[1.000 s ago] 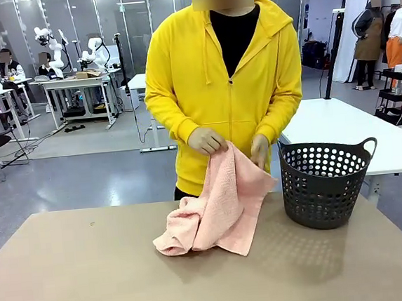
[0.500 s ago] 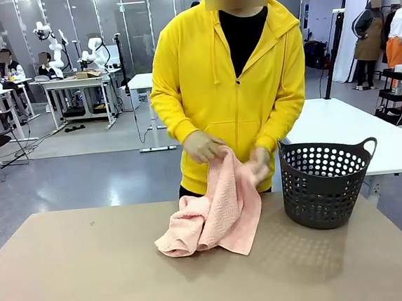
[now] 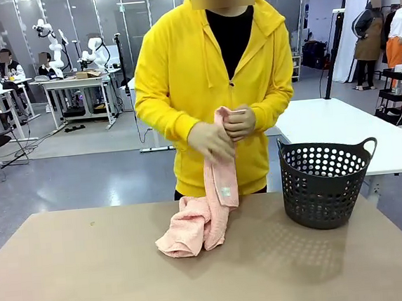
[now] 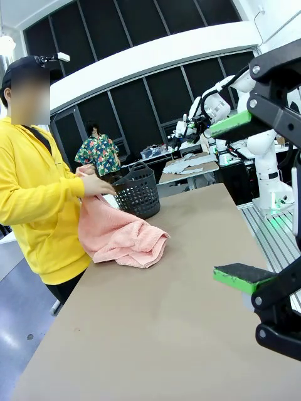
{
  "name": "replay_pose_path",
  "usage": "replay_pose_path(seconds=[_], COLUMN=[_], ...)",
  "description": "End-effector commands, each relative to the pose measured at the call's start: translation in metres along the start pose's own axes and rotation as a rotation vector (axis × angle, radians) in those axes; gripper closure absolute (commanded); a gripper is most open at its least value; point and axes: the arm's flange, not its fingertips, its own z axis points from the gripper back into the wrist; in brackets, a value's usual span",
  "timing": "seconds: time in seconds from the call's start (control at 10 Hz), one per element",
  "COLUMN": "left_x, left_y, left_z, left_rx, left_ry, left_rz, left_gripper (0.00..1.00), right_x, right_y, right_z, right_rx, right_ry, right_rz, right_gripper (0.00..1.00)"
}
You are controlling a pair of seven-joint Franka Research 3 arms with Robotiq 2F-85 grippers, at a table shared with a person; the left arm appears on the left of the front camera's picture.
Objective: Fold the towel.
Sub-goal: Grab the top end of the 100 cm Hotel Towel extended by the human.
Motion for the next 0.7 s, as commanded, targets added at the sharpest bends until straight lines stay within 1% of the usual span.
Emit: replay_pose_path(seconds=[0.0,0.6], left_x=[0.0012,0.0012], left_y=[-0.001,-0.001], left_z=[0.0028,0.0028], left_rx=[-0.014,-0.014], left_ry=[0.0,0.0], left_rz=[-0.01,-0.01], left_gripper=[0.0,0.0], right_x=[0.0019,0.0019], right_y=[-0.0004,-0.0004], right_z=[0.0009,0.0009], right_rx=[0.011,0.011], right_ry=[-0.009,-0.009], right_rz=[0.013,0.013], right_gripper=[0.0,0.0])
